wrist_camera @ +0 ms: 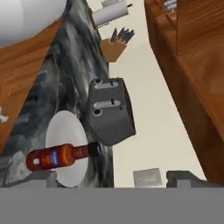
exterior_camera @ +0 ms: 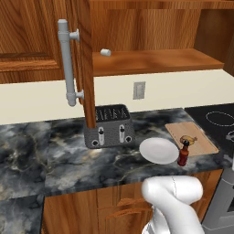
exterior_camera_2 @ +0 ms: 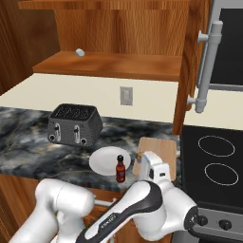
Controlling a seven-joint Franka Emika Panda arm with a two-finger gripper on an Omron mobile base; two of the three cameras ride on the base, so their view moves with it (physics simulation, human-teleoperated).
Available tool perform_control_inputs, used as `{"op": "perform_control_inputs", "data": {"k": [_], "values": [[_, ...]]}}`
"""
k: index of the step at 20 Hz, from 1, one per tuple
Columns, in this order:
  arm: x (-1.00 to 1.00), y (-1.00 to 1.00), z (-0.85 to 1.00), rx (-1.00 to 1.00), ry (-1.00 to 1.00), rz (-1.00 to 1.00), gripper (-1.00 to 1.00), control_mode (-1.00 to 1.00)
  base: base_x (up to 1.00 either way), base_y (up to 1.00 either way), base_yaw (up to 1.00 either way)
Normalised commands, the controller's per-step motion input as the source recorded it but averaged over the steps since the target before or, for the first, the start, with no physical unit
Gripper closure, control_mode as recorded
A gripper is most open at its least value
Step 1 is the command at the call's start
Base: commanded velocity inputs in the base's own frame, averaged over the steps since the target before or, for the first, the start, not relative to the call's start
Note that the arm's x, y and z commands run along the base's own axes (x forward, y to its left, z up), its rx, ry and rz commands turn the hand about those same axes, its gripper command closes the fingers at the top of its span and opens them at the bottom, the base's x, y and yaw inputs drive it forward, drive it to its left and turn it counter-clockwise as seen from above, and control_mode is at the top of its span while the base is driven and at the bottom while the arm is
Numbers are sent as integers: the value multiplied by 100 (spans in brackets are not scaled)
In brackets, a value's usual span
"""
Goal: Pick the chicken drumstick from the plate and place it on the cutting board. Then pick the condiment bottle from the cabinet and place it next to the cutting board.
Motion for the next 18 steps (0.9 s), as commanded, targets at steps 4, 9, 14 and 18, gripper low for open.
{"op": "perform_control_inputs", "data": {"k": [4, 9, 14, 18], "values": [[-8, 25, 77, -39, -25, 0, -100, -100, 0, 0, 0], [-22, 27, 49, -40, -29, 0, -100, -100, 0, 0, 0], [-39, 19, 39, -37, -32, 0, -100, -100, 0, 0, 0], [-50, 10, 49, -34, -32, 0, -100, -100, 0, 0, 0]]}}
